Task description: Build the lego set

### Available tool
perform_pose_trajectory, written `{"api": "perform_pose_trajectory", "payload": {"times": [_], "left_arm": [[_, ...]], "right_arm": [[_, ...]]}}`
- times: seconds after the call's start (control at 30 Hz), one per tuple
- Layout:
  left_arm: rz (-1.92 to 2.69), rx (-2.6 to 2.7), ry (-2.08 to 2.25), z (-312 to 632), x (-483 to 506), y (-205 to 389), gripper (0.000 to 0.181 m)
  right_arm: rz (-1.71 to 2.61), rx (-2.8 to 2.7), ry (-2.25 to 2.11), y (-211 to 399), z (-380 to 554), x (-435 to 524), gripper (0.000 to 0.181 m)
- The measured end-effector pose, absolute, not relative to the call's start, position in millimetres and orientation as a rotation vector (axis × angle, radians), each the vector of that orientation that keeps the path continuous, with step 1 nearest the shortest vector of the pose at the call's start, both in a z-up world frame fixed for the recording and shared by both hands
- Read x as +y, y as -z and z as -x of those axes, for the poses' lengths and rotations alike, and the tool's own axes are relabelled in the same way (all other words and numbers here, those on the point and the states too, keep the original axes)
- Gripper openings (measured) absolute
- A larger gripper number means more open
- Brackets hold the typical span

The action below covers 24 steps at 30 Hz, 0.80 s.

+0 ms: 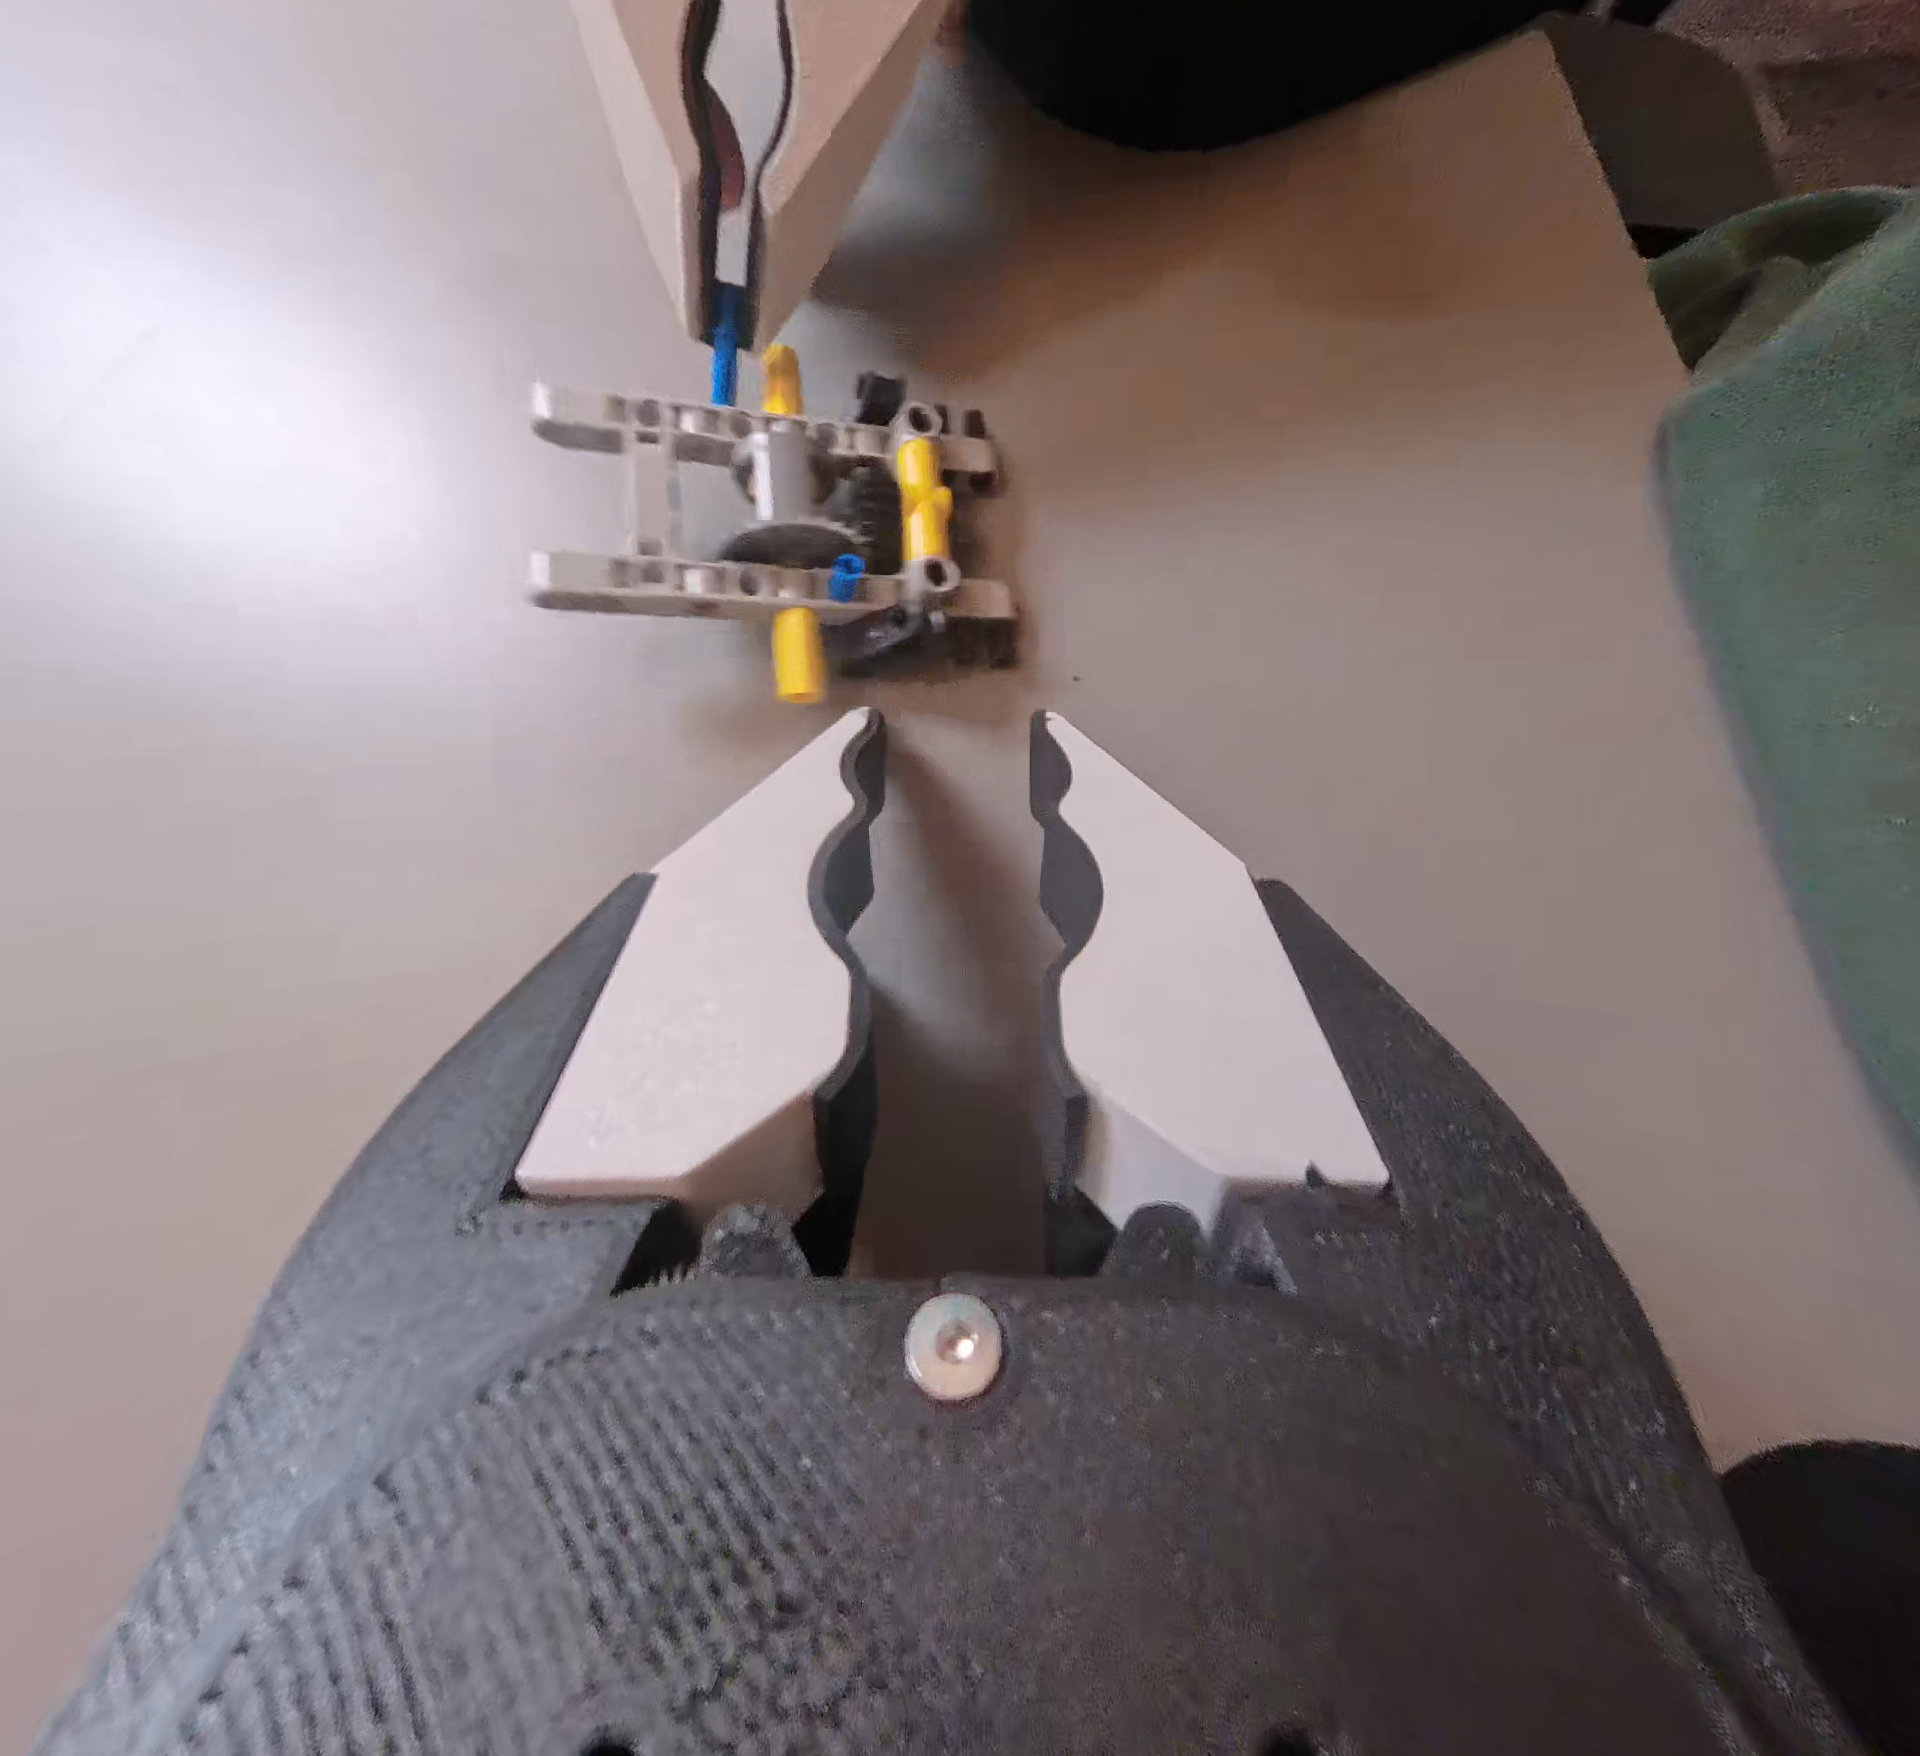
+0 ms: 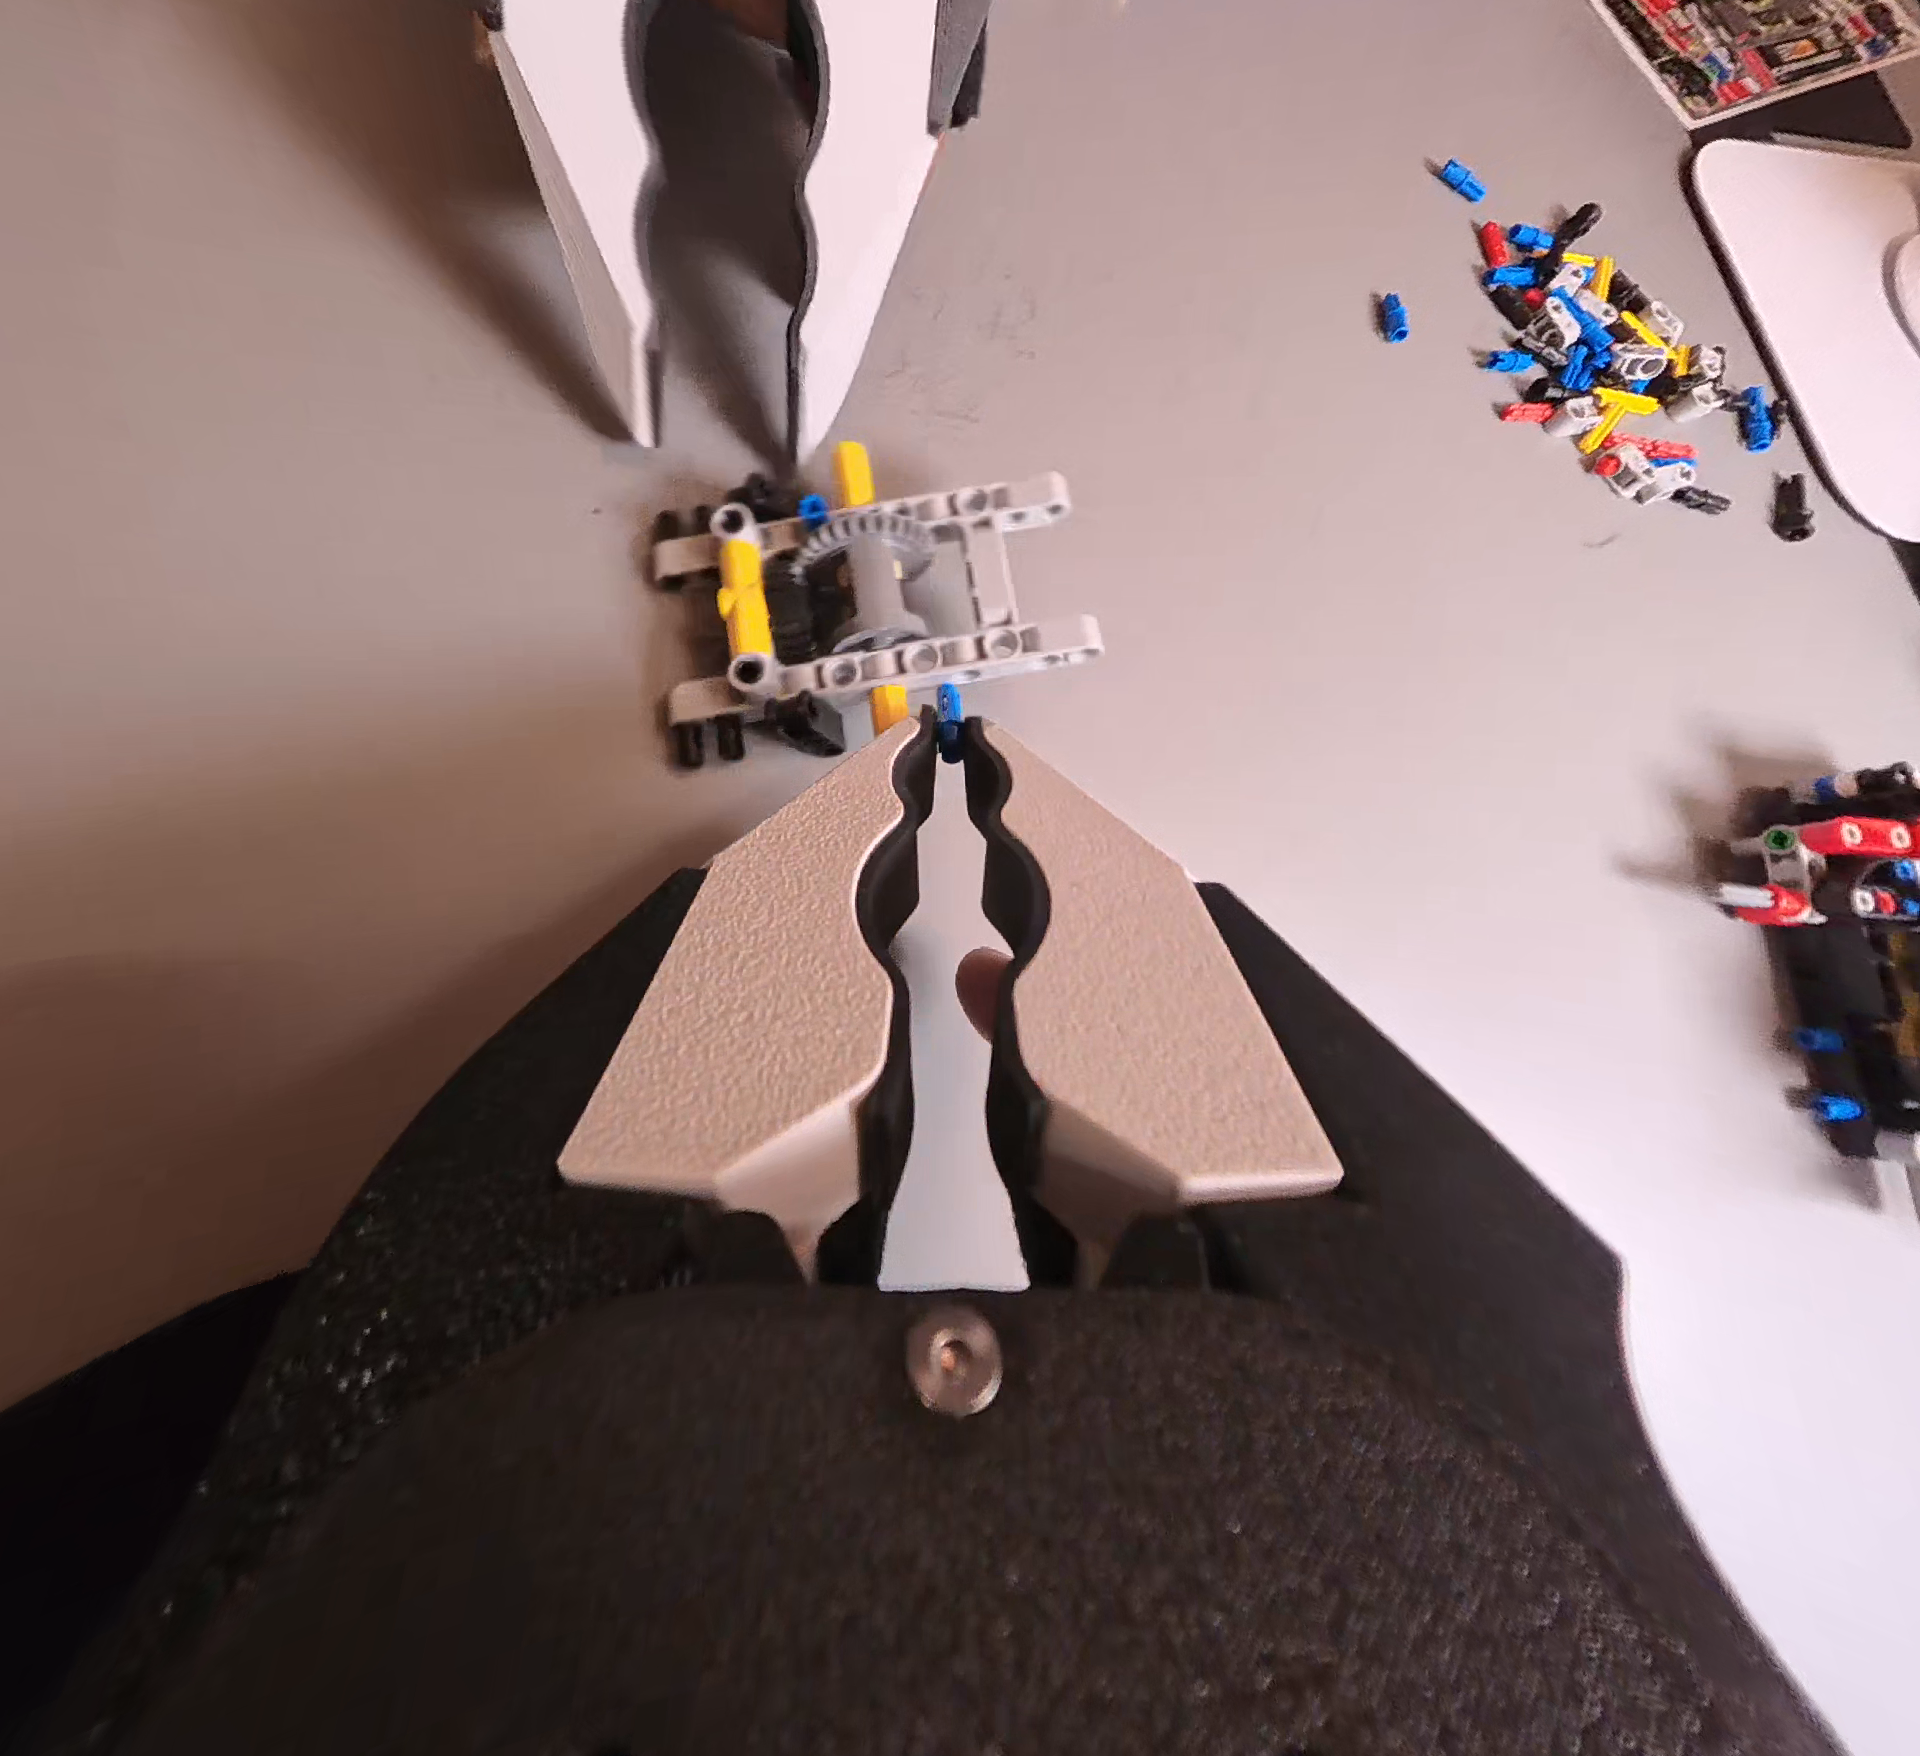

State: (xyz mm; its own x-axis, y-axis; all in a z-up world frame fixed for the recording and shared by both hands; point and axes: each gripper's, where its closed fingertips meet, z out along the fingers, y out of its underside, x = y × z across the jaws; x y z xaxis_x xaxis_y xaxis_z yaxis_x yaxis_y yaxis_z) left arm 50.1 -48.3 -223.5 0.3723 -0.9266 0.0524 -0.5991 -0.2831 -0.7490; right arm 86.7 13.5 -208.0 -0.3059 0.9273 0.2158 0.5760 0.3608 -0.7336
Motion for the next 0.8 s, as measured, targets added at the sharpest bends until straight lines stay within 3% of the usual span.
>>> {"api": "perform_pose_trajectory", "payload": {"times": [0.1, 0.23, 0.5, 0.63, 0.8], "left_arm": [[1.943, 1.185, 0.628, -41.6, -28.7, 209.7, 0.021], [1.926, 1.166, 0.583, -40.9, -20.7, 209.8, 0.038], [1.809, 1.22, 0.497, -44.4, -14.4, 192.9, 0.046], [1.856, 1.296, 0.506, -49.1, -16.7, 212.3, 0.059], [1.863, 1.288, 0.515, -53.0, -16.0, 216.9, 0.046]], "right_arm": [[1.296, -2.002, -0.768, 207.1, -76.8, 19.0, 0.003], [1.284, -2.011, -0.807, 206.3, -69.9, 20.4, 0.004], [1.267, -1.909, -0.817, 178.0, -85.2, 28.9, 0.004], [1.241, -2.026, -0.778, 175.8, -97.1, 4.0, 0.003], [1.273, -2.218, -0.593, 192.6, -97.5, -9.7, 0.004]]}}
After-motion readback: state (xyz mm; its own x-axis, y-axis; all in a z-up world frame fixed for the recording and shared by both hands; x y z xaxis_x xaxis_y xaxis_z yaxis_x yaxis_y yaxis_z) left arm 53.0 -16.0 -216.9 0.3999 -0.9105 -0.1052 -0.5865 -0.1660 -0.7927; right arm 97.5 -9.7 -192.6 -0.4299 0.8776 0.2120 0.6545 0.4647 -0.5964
